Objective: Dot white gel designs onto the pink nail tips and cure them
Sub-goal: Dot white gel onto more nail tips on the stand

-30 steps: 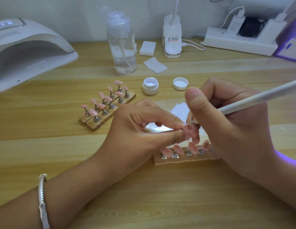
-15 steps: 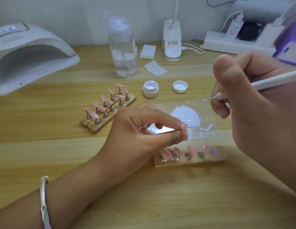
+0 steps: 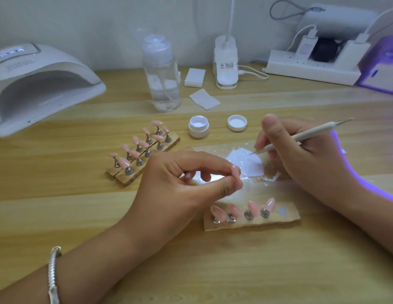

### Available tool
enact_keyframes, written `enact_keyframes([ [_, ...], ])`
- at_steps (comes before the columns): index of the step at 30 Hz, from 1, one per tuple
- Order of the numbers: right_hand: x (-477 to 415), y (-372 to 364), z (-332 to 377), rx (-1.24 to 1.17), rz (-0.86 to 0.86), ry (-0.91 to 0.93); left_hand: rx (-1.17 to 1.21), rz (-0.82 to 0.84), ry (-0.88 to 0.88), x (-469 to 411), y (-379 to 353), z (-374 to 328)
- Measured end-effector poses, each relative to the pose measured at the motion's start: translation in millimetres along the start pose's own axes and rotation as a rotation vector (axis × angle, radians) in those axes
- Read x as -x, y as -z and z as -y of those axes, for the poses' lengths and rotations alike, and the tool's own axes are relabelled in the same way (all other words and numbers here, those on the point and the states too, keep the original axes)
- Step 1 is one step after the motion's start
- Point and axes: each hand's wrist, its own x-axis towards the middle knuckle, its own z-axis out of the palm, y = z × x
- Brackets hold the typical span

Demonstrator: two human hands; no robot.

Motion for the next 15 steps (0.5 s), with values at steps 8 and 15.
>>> enact_keyframes([
  [8,-0.1,-0.2,1.1,-0.021,-0.046,0.008,0.06,-0.005,0.015,-0.1,-0.8,-0.2],
  [15,6.1,-3.5,33.5,-0.324,-0.135,-0.003,0.022,0.014,-0.018,-1.6,-0.7,-0.7],
])
